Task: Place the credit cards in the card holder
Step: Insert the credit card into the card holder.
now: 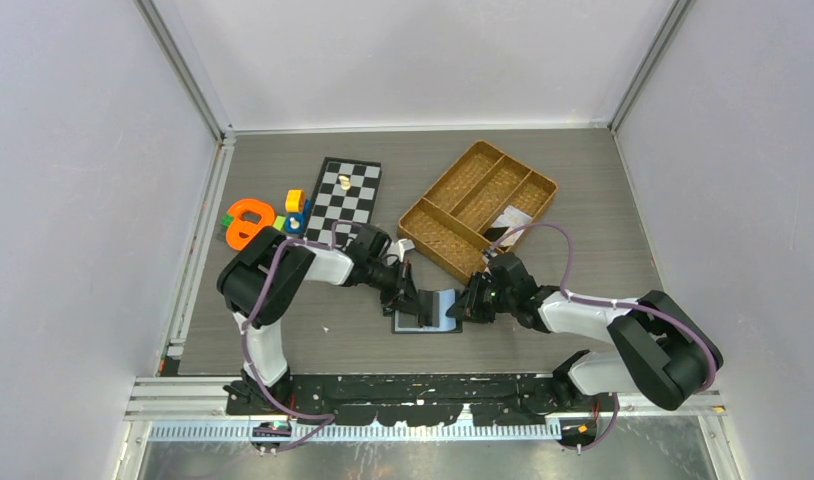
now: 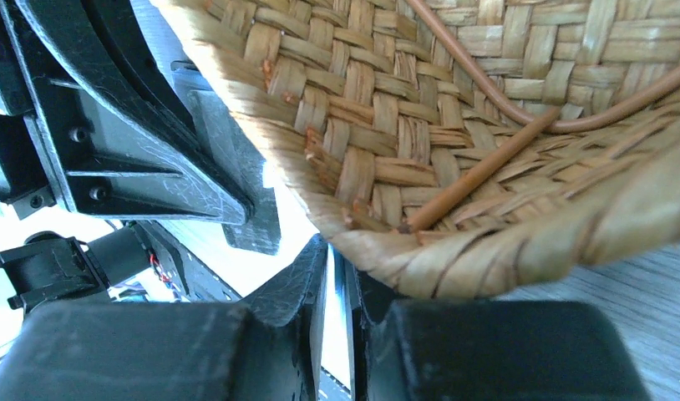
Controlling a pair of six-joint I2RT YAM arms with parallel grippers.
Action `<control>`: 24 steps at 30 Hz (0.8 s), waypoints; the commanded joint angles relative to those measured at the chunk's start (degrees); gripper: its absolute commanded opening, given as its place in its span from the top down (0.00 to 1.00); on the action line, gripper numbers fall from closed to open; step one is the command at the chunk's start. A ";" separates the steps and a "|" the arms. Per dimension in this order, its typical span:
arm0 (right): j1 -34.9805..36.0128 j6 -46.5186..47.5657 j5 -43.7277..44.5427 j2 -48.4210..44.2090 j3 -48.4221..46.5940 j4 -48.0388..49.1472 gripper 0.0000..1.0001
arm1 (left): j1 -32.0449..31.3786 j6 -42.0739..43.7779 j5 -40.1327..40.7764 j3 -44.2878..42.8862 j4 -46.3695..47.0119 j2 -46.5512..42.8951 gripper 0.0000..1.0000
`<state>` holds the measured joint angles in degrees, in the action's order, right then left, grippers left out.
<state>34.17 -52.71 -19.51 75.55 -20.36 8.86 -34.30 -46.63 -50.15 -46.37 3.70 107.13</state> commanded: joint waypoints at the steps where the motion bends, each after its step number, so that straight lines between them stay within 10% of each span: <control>1: 0.07 -0.60 2.46 -0.20 0.21 -5.92 0.81 | -1.93 -1.89 3.21 0.64 3.23 1.75 1.00; 18: 0.09 -0.21 4.95 -4.31 0.53 -9.26 0.74 | -3.21 -3.72 4.88 0.40 5.08 2.71 1.00; 24: 0.03 -0.07 5.79 -5.83 0.91 -11.24 0.87 | -3.54 -3.88 5.34 0.09 5.10 2.91 1.00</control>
<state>34.17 -53.15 -16.71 70.96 -20.34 1.85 -37.39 -50.72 -49.43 -46.37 8.80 108.57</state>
